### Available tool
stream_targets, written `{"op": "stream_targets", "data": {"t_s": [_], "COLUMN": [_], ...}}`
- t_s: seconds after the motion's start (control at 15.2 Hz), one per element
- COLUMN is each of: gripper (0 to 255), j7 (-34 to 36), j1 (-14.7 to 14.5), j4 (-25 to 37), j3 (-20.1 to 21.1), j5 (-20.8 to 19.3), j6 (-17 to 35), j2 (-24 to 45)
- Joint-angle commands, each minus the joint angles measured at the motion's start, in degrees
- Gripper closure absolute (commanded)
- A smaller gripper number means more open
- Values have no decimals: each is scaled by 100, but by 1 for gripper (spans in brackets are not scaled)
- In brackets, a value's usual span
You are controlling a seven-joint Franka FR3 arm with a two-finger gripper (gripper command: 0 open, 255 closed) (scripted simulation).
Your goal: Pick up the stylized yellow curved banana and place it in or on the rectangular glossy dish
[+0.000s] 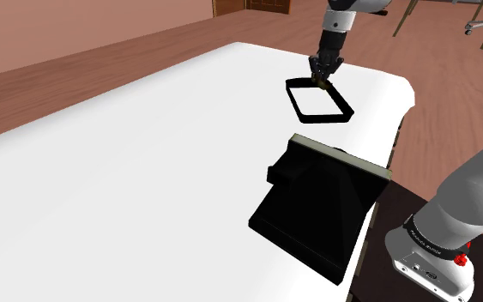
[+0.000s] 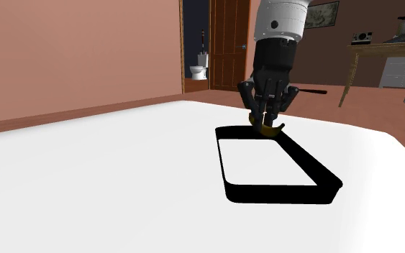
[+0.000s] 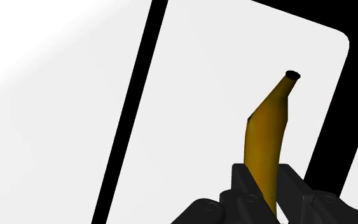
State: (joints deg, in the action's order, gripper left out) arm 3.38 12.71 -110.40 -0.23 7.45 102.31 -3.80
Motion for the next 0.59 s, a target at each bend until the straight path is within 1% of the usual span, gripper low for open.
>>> {"op": "stream_targets", "data": {"t_s": [0.0,0.07,0.53], "gripper": [255,255,255], "j7": [-17,-29,-29], "j1": [-1,-2,-2], "j4": [-121,-217,-217], "j3": [2,3,3], "j5": [4,8,8], "j6": [141,252,252], "j2": [18,33,33]}}
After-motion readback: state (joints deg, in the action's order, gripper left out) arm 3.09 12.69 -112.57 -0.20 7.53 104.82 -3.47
